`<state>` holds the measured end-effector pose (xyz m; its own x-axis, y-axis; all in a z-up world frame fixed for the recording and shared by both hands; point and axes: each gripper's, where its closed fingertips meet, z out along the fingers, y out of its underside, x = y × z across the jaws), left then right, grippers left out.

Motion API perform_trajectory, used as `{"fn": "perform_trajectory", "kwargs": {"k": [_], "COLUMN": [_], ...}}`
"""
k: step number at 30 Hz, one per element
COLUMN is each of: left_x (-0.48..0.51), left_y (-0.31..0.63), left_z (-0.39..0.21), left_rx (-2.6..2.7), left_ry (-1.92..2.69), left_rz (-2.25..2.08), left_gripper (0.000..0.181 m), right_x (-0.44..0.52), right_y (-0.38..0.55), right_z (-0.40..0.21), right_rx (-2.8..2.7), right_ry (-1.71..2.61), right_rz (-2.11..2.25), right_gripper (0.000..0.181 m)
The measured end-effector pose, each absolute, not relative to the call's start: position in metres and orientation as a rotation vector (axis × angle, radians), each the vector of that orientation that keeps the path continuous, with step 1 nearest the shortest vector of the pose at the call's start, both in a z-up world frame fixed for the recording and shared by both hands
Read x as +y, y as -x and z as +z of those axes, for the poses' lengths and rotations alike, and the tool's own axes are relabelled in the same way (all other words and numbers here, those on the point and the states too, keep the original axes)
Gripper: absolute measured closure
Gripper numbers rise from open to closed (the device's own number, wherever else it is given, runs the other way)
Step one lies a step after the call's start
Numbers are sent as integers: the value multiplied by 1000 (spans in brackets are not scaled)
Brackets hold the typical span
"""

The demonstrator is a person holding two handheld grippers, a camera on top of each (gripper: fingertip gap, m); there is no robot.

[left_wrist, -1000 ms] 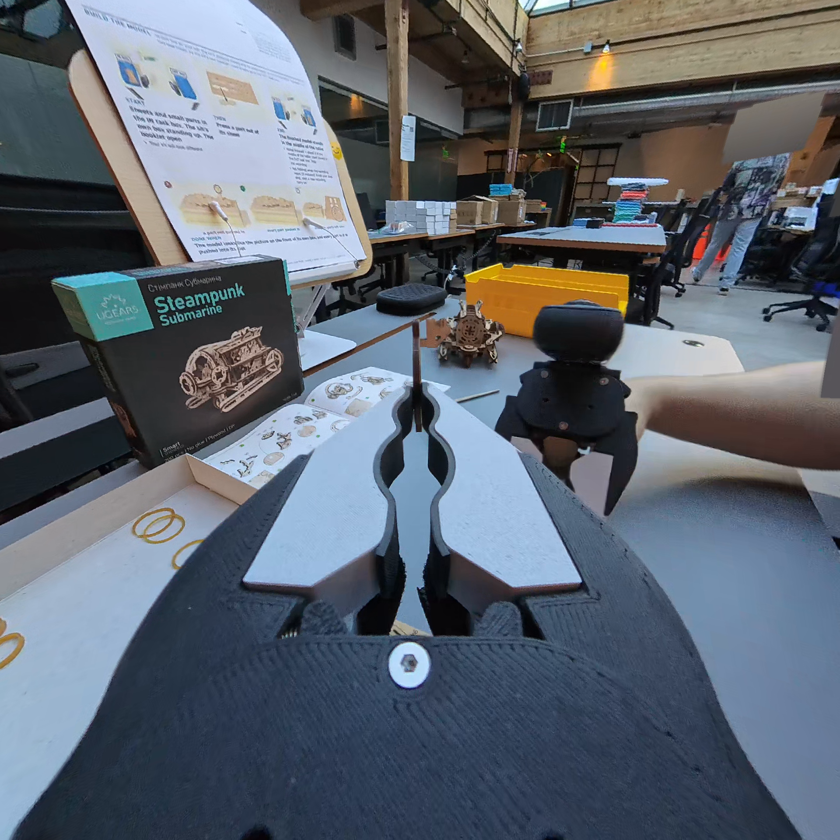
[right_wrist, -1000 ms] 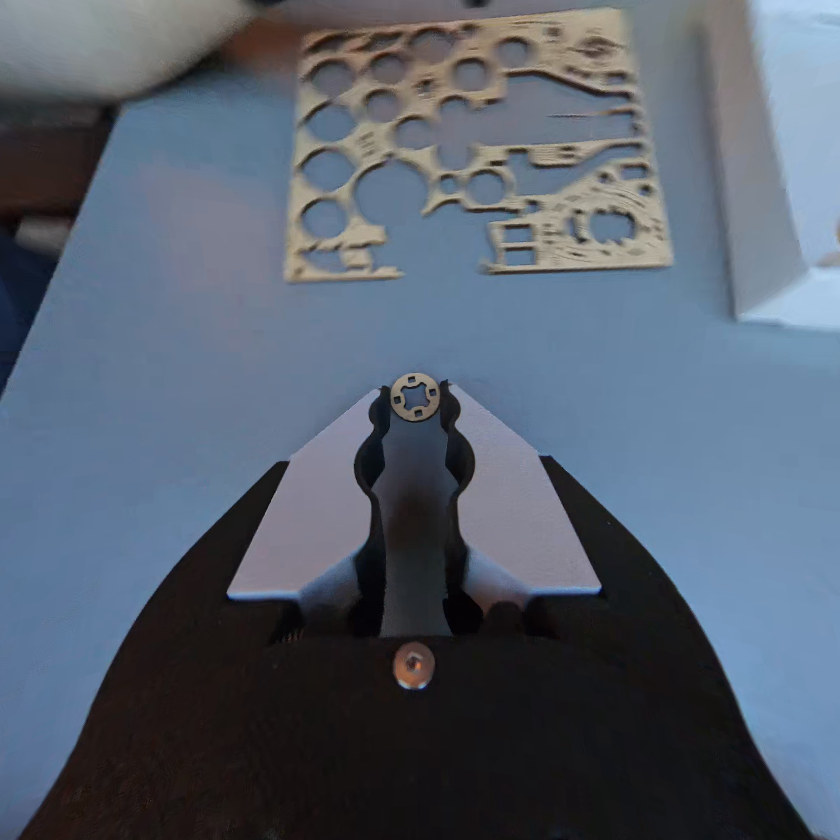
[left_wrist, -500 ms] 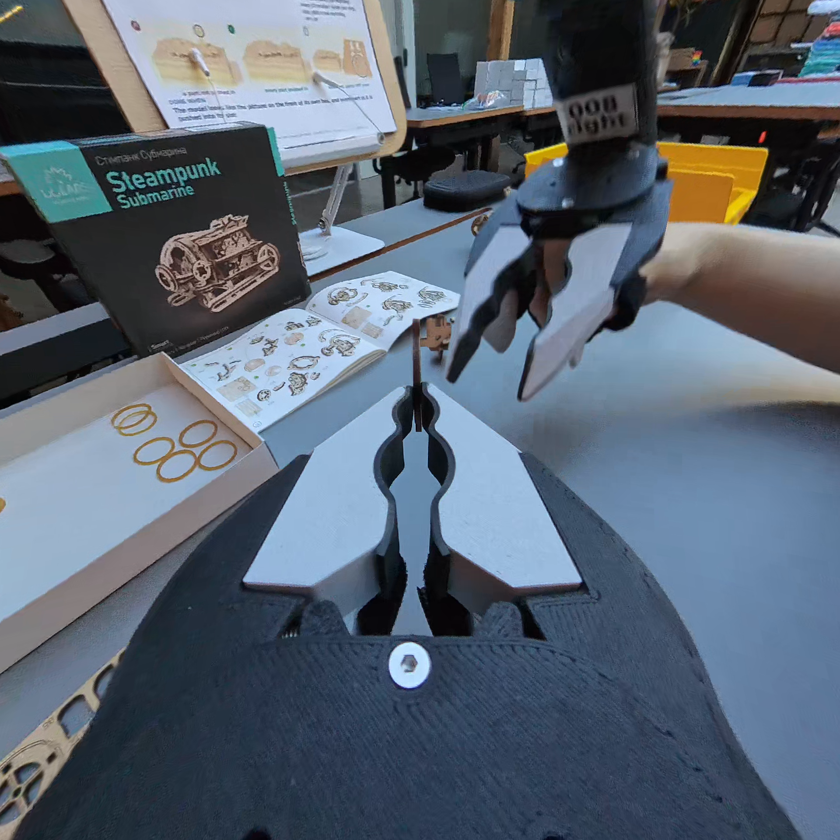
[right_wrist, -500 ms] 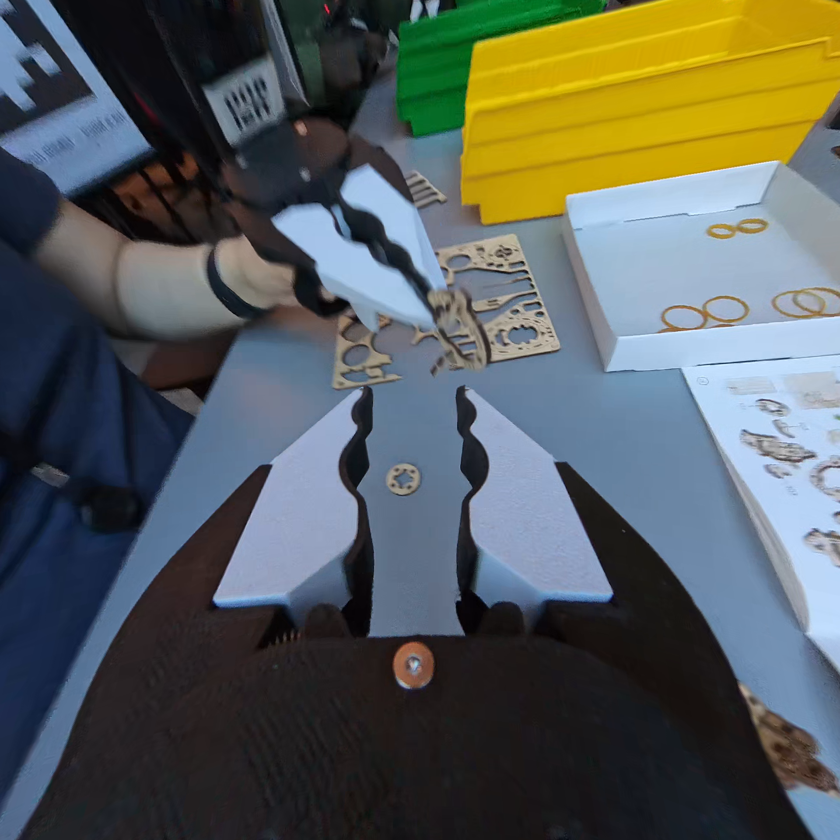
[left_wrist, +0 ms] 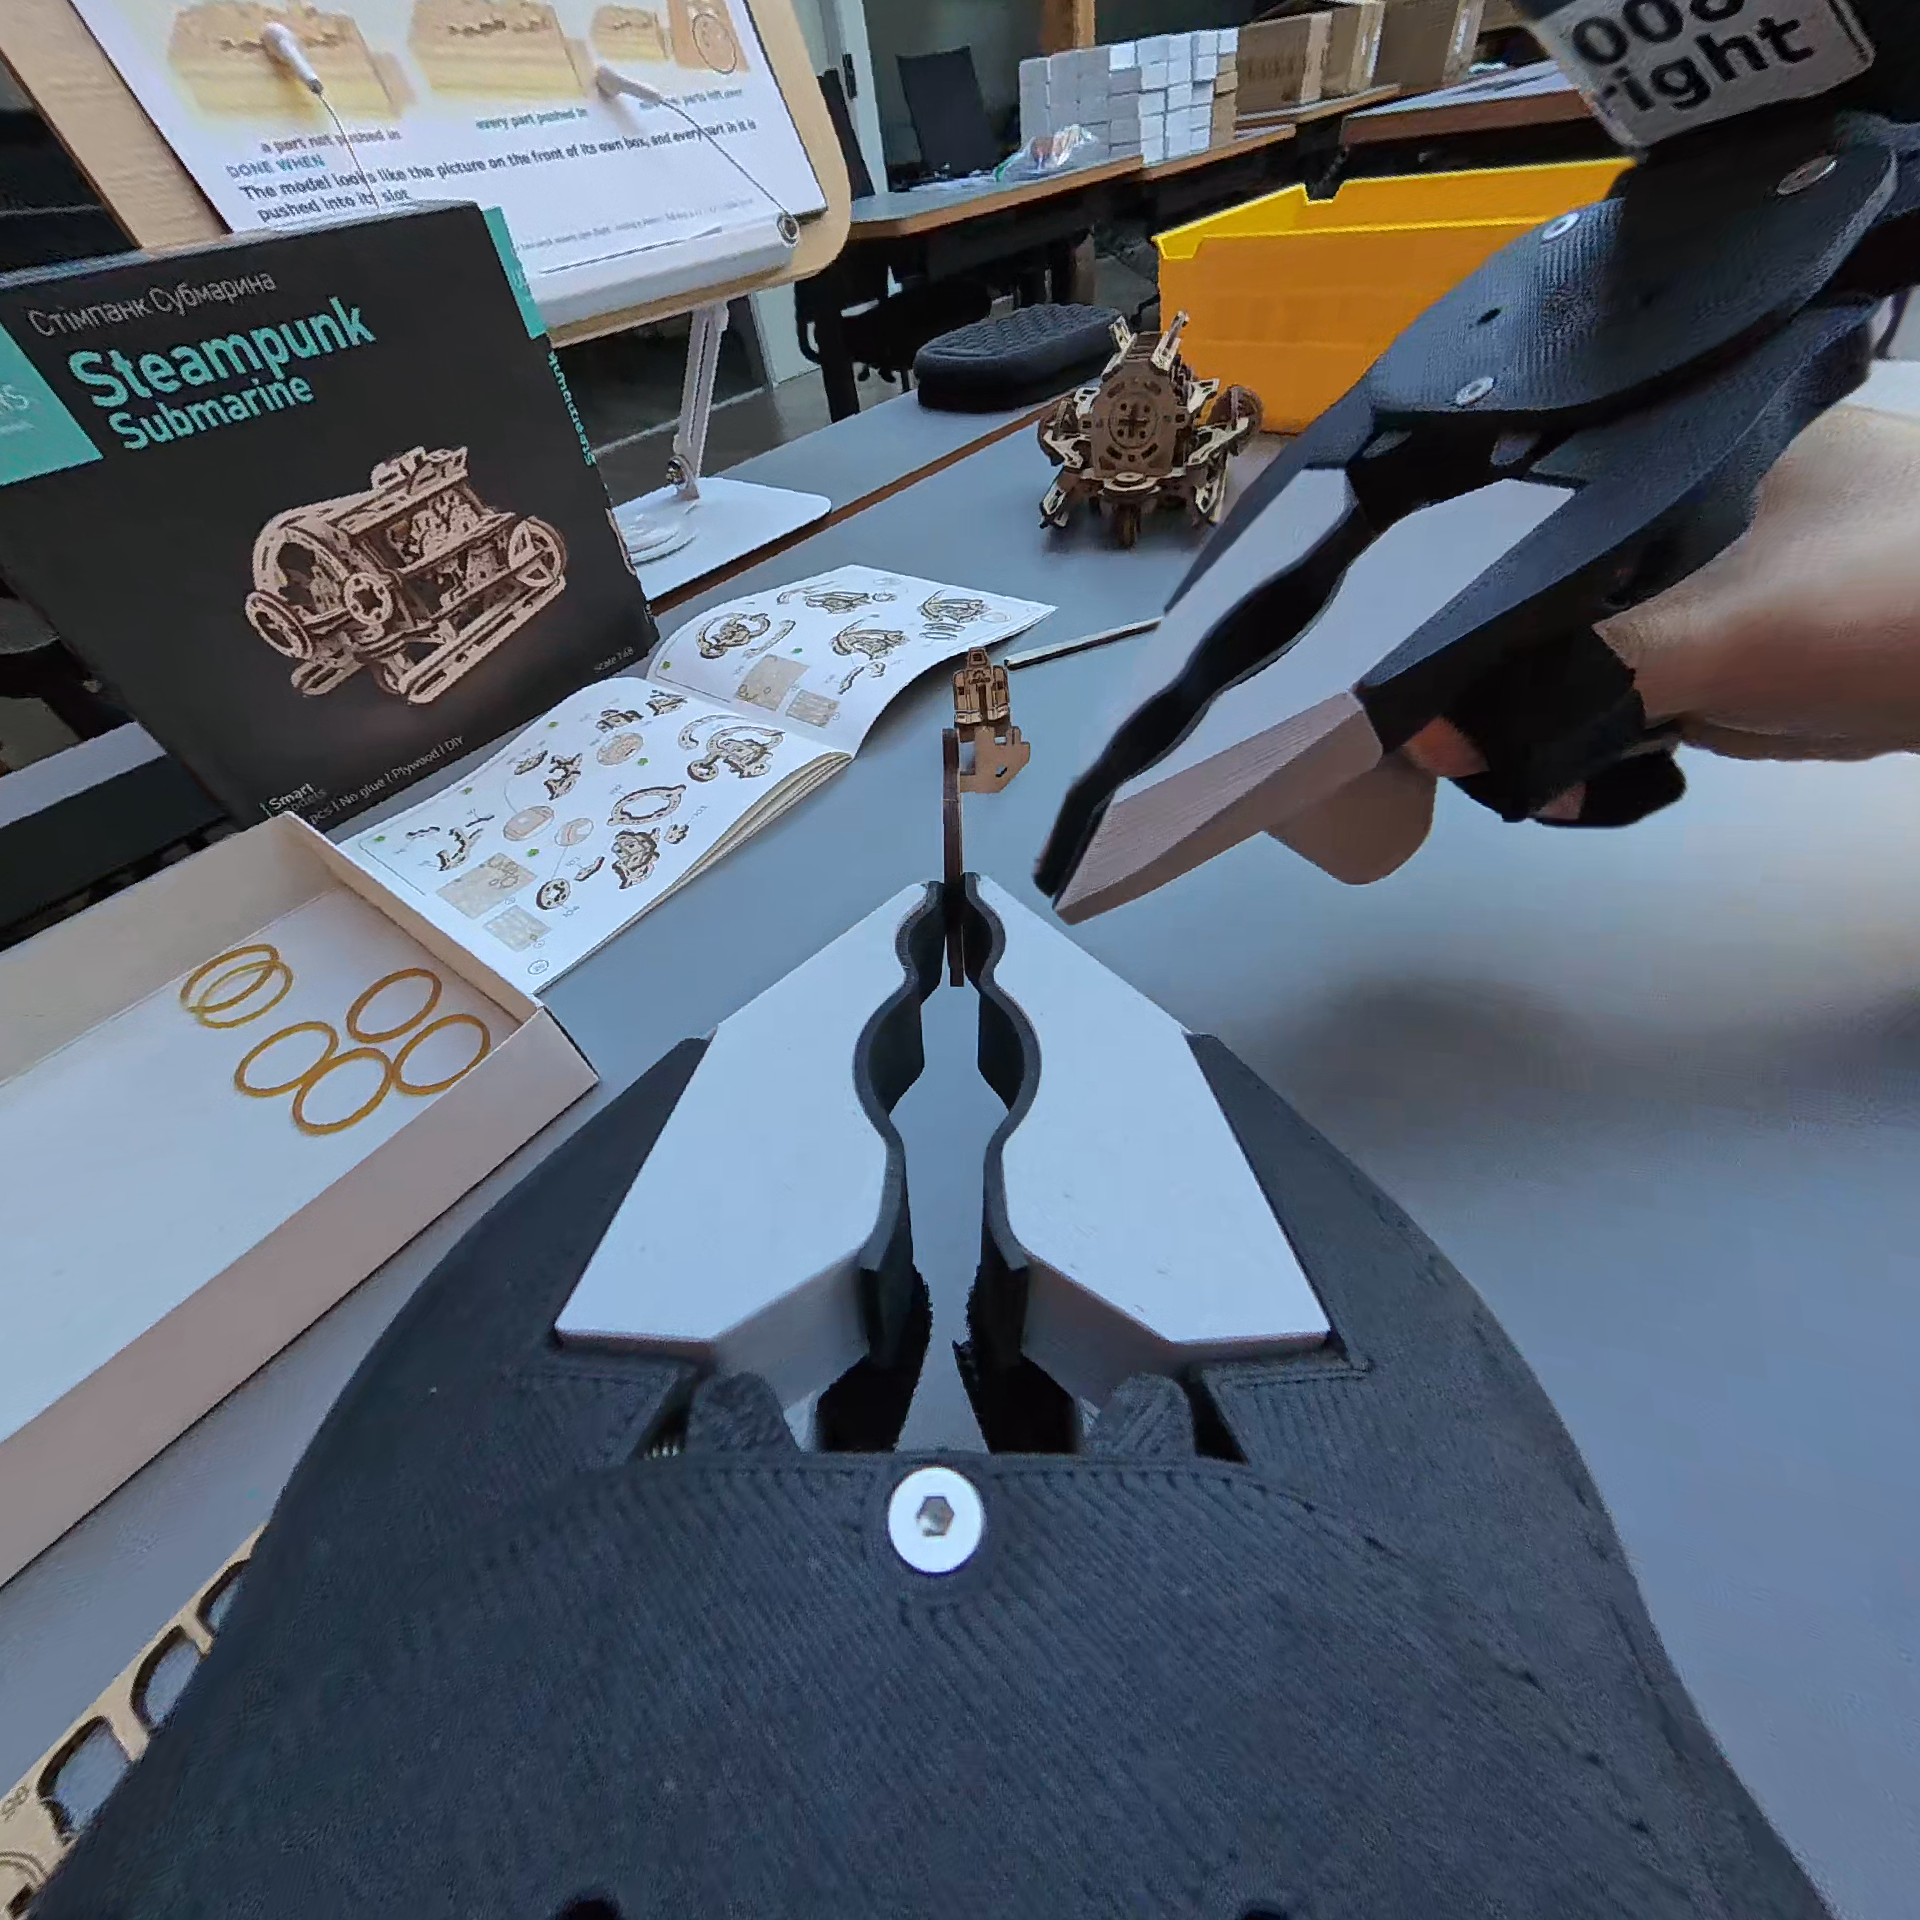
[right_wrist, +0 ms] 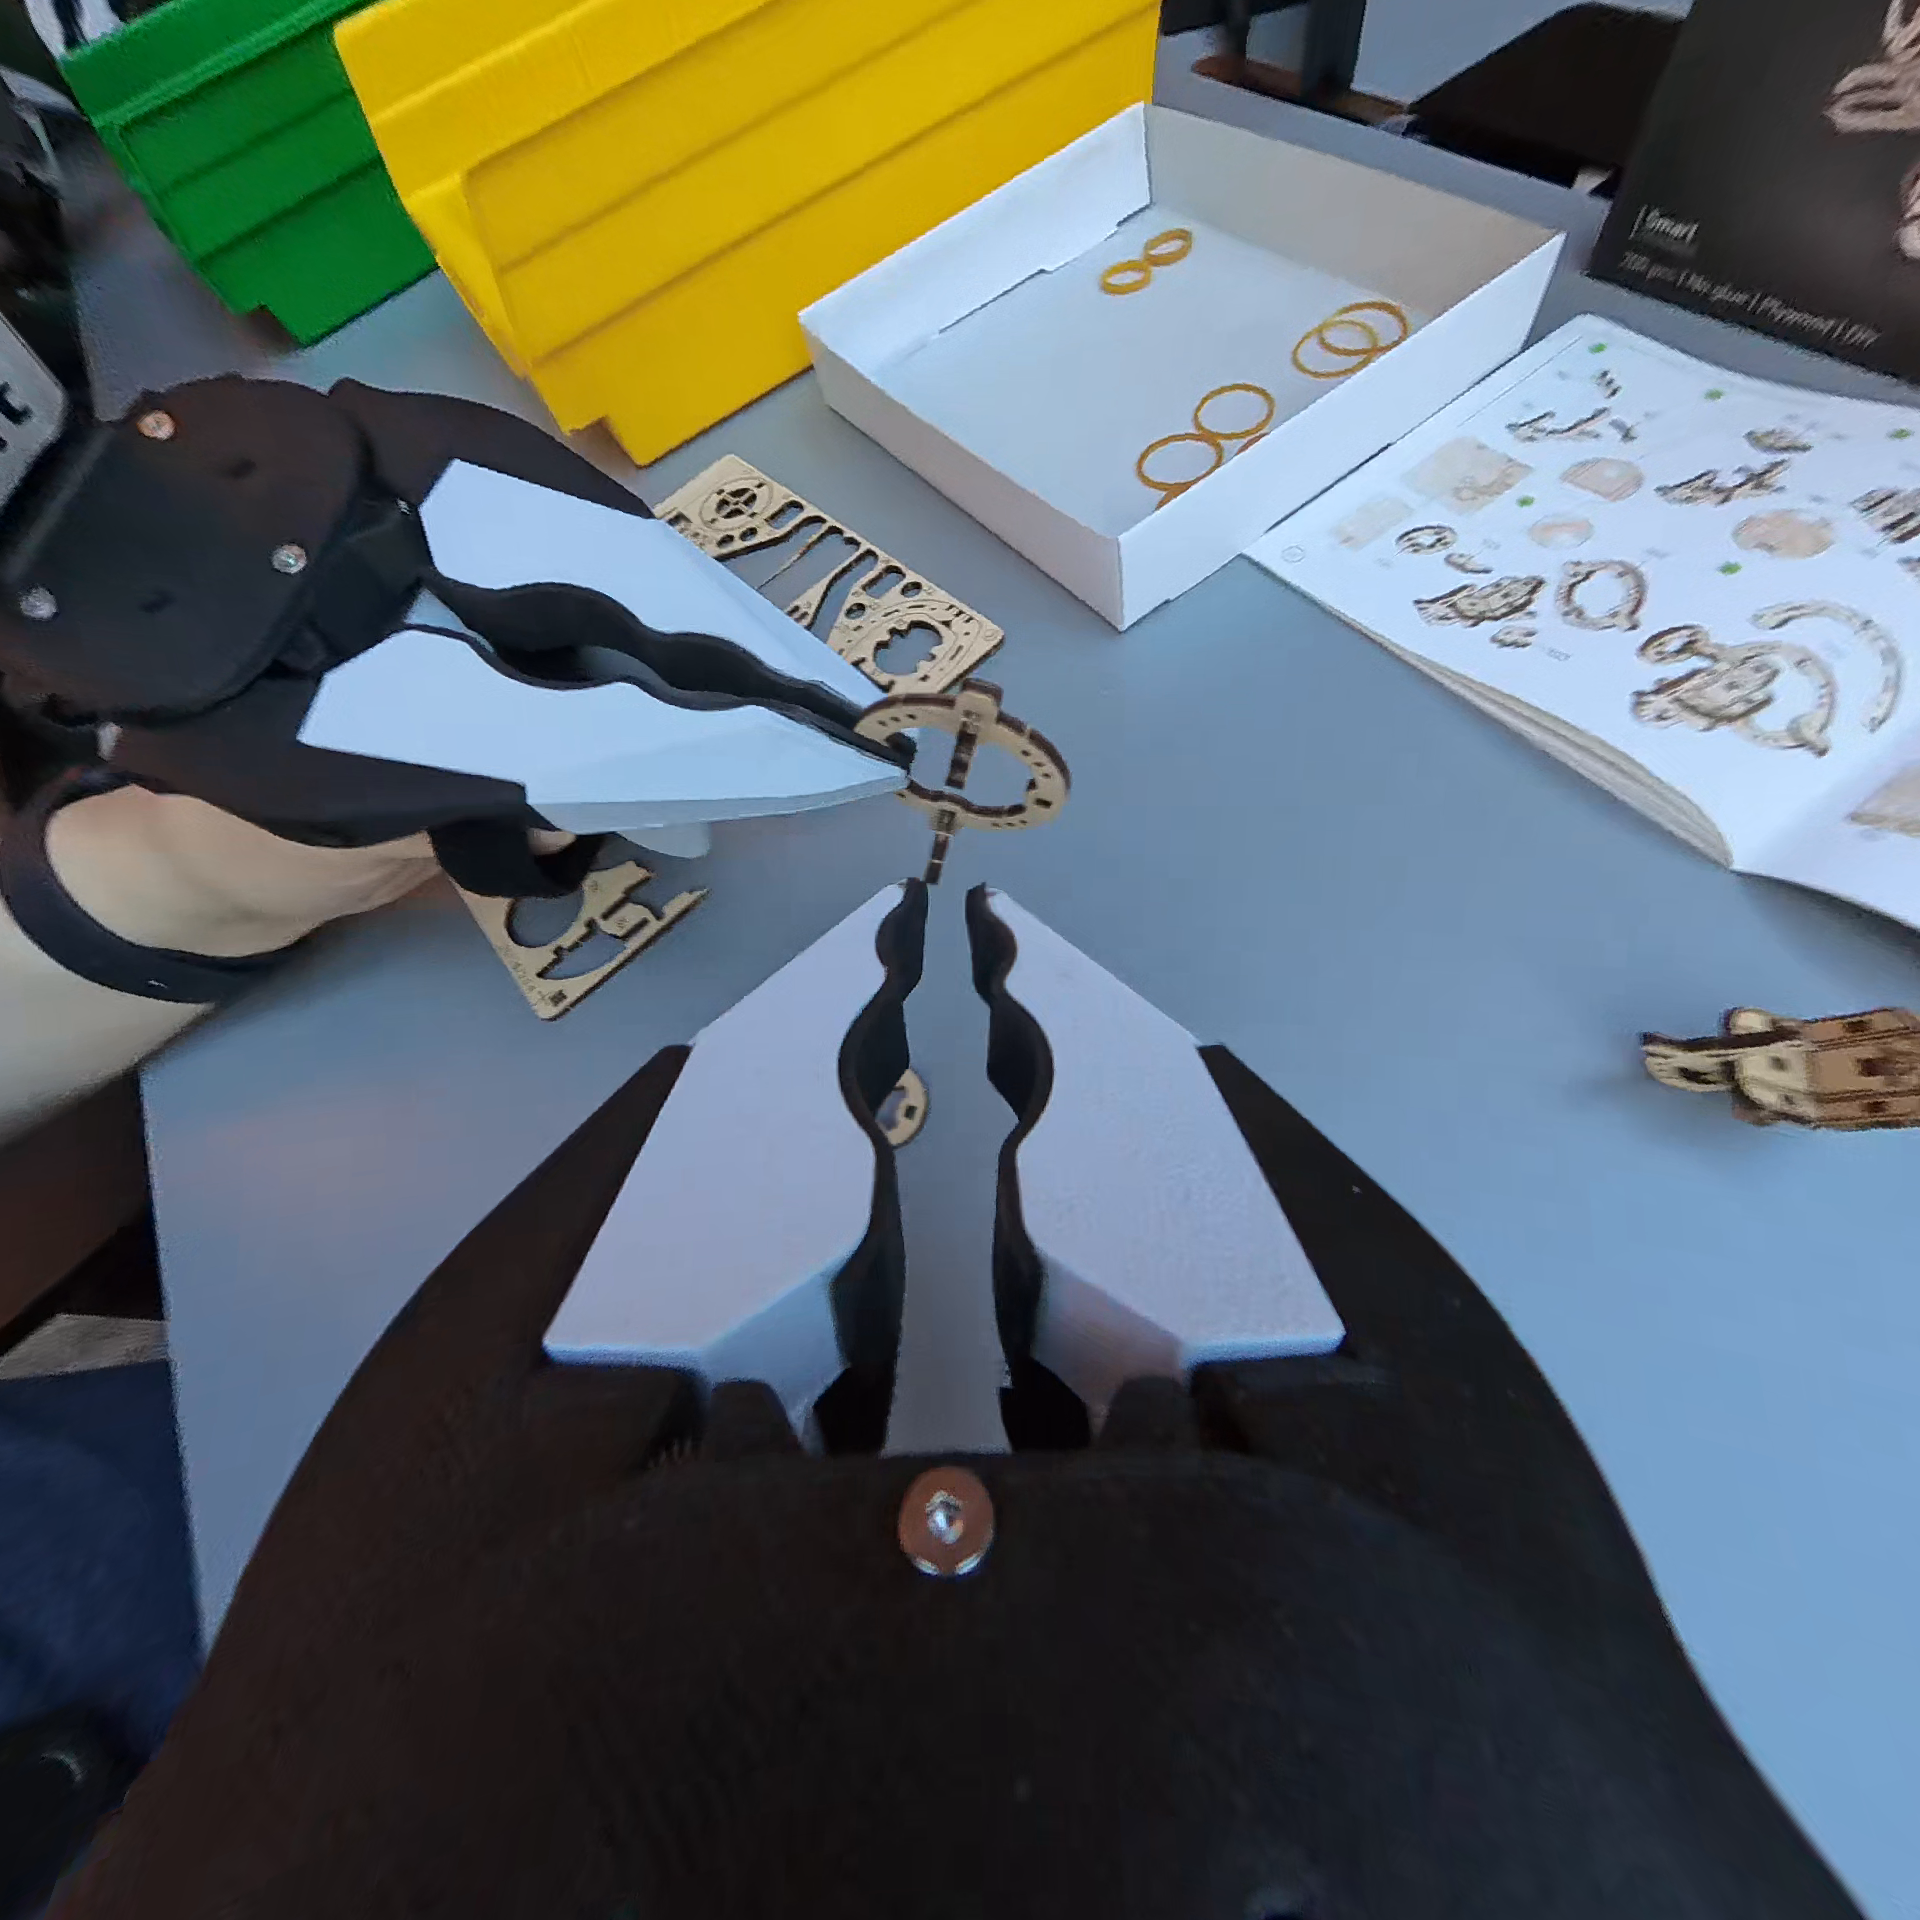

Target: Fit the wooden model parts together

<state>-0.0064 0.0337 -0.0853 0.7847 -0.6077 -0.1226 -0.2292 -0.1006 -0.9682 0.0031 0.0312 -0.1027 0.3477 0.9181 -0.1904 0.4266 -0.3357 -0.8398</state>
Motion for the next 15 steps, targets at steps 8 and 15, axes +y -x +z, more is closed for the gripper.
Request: {"fn": "perform_trajectory", "kwargs": {"k": [8, 15], "left_x": [30, 29], "left_y": [8, 8], "left_z": [-82, -80], "left_rx": [675, 677], "left_ry": [1650, 1639], "left_rz": [-352, -349], "left_gripper": [181, 181], "right_x": [35, 30], "right_y": [4, 7], "right_z": [-106, -105], "right_rx": [-1088, -1078], "right_ry": [1958, 1978], "right_rz": [910, 994], "right_gripper": [171, 172]}}
